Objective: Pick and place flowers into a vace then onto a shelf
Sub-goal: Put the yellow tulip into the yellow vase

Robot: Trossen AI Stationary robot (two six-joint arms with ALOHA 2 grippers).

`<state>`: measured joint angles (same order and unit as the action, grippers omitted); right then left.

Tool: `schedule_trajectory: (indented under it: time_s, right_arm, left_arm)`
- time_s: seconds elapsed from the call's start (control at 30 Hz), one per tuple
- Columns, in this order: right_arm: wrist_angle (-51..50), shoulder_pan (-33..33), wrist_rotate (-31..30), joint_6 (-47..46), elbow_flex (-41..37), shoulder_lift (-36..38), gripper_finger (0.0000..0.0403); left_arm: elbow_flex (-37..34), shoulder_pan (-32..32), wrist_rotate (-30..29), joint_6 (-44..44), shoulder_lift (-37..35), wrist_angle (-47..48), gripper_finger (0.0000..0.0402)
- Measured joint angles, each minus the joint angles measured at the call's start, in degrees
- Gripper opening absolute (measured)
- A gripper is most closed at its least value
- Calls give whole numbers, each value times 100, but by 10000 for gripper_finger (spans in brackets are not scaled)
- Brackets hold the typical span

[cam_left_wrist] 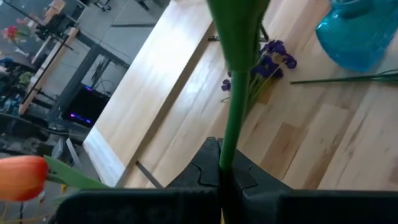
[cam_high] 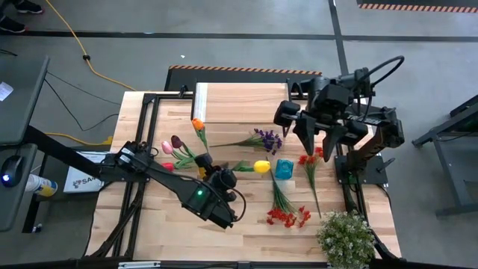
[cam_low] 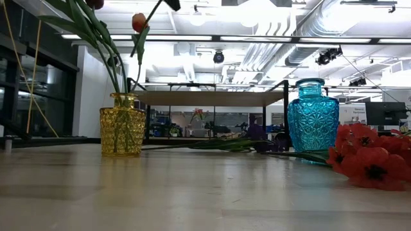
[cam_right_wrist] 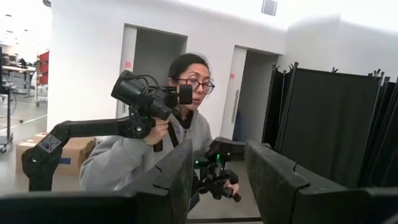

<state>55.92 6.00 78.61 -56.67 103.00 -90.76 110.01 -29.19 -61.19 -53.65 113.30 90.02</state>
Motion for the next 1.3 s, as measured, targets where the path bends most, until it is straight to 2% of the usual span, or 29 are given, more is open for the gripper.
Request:
schedule_trajectory:
  time_s: [0.17, 0.6, 1.1, 1.3]
  right_arm:
    - [-263, 0, -41, 227, 0, -2, 138]
    - [-1053, 0, -224, 935, 0, -2, 138]
    - [-1318, -4, -433, 1401, 0, -2, 138]
    - [-1571, -4, -457, 1585, 0, -4, 138]
  left_arm:
    - [-289, 85, -94, -361, 2, -1, 26]
    - [-884, 256, -134, -577, 2, -200, 26]
    - [-1355, 258, -260, -859, 4, -491, 26]
    - [-1613, 260, -304, -1329, 7, -508, 26]
